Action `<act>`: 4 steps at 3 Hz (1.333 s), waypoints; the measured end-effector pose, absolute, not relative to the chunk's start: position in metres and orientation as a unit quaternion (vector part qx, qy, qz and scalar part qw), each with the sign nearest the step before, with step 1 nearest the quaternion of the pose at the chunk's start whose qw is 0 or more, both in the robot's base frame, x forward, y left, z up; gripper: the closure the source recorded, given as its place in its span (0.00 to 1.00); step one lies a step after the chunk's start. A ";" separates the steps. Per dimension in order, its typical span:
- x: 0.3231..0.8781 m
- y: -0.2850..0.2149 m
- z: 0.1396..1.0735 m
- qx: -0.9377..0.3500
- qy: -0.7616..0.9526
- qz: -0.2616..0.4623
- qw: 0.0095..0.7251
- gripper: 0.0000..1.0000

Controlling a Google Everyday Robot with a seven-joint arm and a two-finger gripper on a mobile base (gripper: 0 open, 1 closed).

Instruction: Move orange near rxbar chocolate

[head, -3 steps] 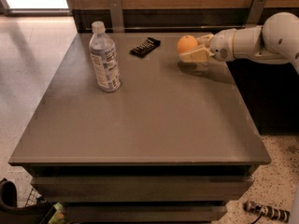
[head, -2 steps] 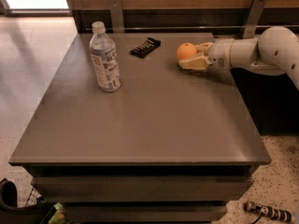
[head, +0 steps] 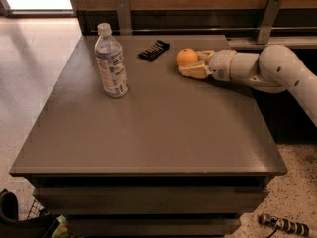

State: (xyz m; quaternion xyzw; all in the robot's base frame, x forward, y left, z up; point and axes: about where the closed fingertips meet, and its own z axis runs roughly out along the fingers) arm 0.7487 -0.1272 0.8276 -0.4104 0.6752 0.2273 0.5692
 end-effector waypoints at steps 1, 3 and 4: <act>0.752 -0.114 0.838 -0.407 0.663 0.232 0.584 1.00; 0.756 -0.106 0.856 -0.404 0.650 0.233 0.600 1.00; 0.762 -0.107 0.850 -0.388 0.661 0.240 0.595 1.00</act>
Offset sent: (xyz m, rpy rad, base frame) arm 0.0074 0.0170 0.0468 0.0652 -0.1018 -0.0007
